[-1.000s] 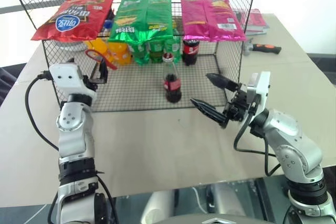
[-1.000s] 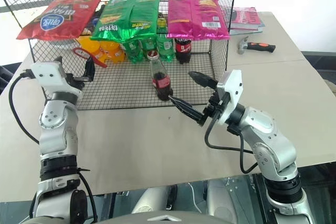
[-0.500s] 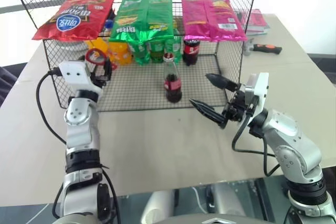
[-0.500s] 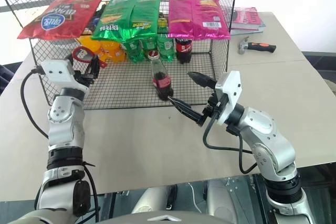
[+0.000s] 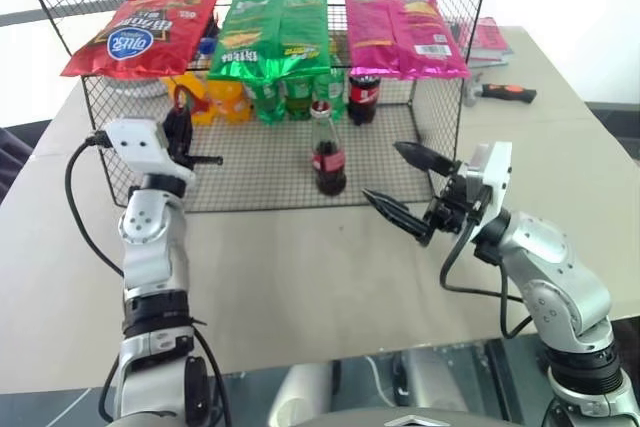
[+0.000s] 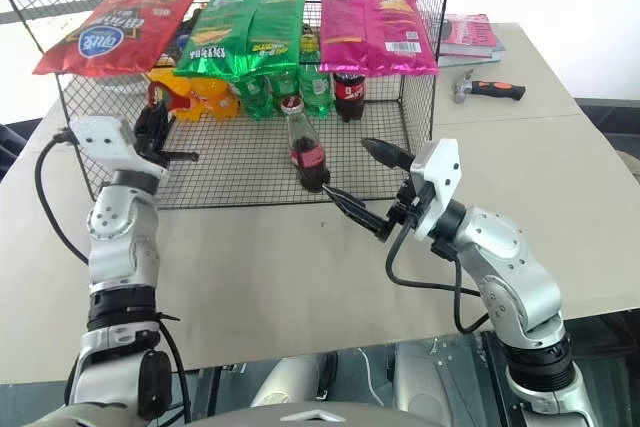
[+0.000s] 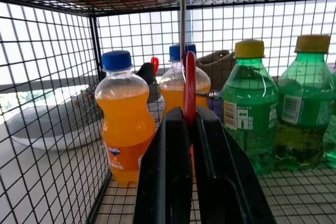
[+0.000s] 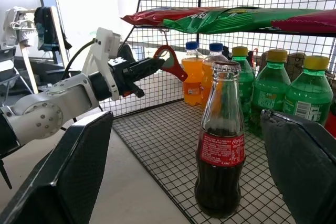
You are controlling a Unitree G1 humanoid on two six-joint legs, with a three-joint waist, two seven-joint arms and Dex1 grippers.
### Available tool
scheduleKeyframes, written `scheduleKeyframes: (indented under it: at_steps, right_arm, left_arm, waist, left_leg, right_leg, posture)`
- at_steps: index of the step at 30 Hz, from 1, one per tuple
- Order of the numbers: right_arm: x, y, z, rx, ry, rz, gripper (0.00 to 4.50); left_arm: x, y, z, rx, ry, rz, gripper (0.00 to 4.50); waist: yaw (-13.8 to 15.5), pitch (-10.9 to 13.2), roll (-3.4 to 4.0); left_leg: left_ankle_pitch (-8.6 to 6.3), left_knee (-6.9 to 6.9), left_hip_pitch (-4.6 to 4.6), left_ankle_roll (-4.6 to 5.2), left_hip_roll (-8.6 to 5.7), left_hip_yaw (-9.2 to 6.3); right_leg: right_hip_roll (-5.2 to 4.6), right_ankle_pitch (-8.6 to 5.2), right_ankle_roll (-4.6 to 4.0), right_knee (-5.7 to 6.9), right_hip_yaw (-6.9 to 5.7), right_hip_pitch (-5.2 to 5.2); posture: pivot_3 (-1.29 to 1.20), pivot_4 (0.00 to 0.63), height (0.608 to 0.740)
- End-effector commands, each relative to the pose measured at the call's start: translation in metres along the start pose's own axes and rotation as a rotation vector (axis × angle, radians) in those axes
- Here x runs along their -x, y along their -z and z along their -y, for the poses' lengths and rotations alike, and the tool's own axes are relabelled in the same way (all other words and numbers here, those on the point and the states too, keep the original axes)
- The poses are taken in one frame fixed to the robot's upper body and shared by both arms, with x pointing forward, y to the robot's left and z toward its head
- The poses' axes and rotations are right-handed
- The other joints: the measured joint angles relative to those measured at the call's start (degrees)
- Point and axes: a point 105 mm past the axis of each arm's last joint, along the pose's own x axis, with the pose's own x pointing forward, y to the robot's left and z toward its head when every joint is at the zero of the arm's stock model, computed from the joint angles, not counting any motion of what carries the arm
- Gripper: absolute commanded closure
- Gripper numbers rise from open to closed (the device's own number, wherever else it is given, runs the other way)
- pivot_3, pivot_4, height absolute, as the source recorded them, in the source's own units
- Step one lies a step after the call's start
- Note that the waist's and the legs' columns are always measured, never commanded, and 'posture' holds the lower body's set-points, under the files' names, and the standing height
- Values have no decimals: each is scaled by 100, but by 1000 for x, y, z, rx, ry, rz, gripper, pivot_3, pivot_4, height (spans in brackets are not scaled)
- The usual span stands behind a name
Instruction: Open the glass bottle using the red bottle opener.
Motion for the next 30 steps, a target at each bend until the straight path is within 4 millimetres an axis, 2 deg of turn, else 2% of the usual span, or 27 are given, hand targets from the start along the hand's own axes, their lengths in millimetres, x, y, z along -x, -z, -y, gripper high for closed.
scheduleKeyframes:
  at_steps: [1, 8, 15, 26, 30]
  right_arm:
    - [-3, -8, -2, 31, -13, 40, 0]
    - [-4, -7, -1, 40, -10, 43, 0]
    - [-4, -6, 1, 43, -6, 41, 0]
    - [-3, -2, 1, 43, 3, 31, 0]
    - [-4, 1, 3, 53, 15, 13, 0]
  left_arm:
    - [1, -25, 0, 69, 15, 78, 4464]
    - [13, -37, 16, 302, 126, 86, 4464]
    - [24, -34, 18, 451, 148, 44, 4464]
    - [32, -51, 16, 794, 187, 118, 4464]
    - [37, -56, 30, 932, 281, 97, 4464]
  waist:
    - [-3, 0, 0]
    - [-10, 0, 0]
    - [-37, 0, 0]
    - [-67, 0, 0]
    - [-72, 0, 0]
  left_leg:
    - [0, 0, 0, 0, 0, 0]
    - [0, 1, 0, 0, 1, 0]
    - [1, 1, 2, -1, 1, -1]
    - [1, 3, 2, -2, 0, -1]
    - [1, 4, 2, -2, 0, -1]
  right_leg:
    - [1, 0, 0, 0, 0, 0]
    - [0, 0, 0, 0, 1, 0]
    - [2, 0, 0, 3, 0, 0]
    - [3, 0, -1, 3, 0, 2]
    - [3, 0, -1, 3, -1, 3]
  posture:
    - [0, 150, 740]
    - [0, 150, 740]
    - [0, 150, 740]
    - [0, 150, 740]
    - [0, 150, 740]
